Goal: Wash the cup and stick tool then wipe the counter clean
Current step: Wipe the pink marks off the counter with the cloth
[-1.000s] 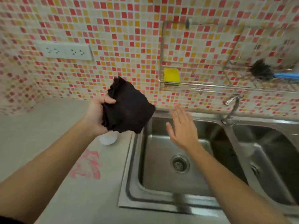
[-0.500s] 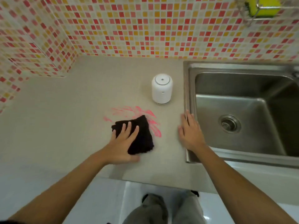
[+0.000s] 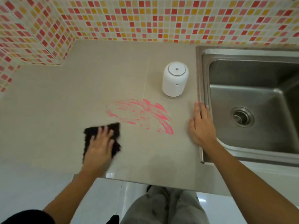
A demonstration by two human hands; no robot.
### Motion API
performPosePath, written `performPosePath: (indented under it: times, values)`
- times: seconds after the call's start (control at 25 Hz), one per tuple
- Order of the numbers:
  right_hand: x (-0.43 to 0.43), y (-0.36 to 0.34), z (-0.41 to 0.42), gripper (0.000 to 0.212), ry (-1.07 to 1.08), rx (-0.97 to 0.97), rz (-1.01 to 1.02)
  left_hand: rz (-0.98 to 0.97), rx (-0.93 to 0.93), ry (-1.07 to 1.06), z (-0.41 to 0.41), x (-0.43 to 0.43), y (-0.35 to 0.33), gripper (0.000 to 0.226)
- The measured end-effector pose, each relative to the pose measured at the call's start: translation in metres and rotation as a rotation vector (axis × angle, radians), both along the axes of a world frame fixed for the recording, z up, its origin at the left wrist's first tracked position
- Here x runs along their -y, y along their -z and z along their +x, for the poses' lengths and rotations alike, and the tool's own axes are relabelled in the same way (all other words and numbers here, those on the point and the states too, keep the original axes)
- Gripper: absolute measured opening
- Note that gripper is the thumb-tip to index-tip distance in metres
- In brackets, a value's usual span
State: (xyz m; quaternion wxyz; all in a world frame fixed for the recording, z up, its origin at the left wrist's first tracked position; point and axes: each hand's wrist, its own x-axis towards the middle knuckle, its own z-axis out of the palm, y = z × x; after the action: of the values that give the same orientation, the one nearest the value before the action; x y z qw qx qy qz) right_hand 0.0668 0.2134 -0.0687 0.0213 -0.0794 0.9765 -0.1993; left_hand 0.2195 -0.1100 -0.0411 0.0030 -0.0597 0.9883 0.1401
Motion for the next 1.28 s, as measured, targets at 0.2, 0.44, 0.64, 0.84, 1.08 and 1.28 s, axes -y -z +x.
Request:
performPosePath:
  times: [0.2,0.44,0.64,0.84,1.08,1.28]
  values:
    - [0.001,0.005,0.0,0.07,-0.002,-0.015,0.006,0.266,0.068,-0.438,-0.135,-0.007,-0.034,0.047]
    - [0.0,0.003,-0.001,0.07,-0.004,-0.035,0.016,-0.024,0.151,0.29,-0.063,-0.037,-0.015,0.071]
    - [0.001,0.004,-0.001,0.068,0.005,-0.05,0.026,-0.113,0.176,-0.015,-0.124,-0.023,0.004,0.051]
    - [-0.001,0.009,-0.004,0.068,-0.006,-0.051,0.048,0.055,0.114,-0.009,-0.143,-0.055,-0.001,0.046]
    - [-0.003,0.011,-0.001,0.067,-0.014,-0.026,0.079,0.189,0.099,-0.183,-0.138,-0.039,-0.003,0.052]
    - [-0.001,0.005,-0.001,0.068,-0.008,-0.036,0.029,0.47,0.193,-0.1,-0.136,-0.101,-0.01,0.05]
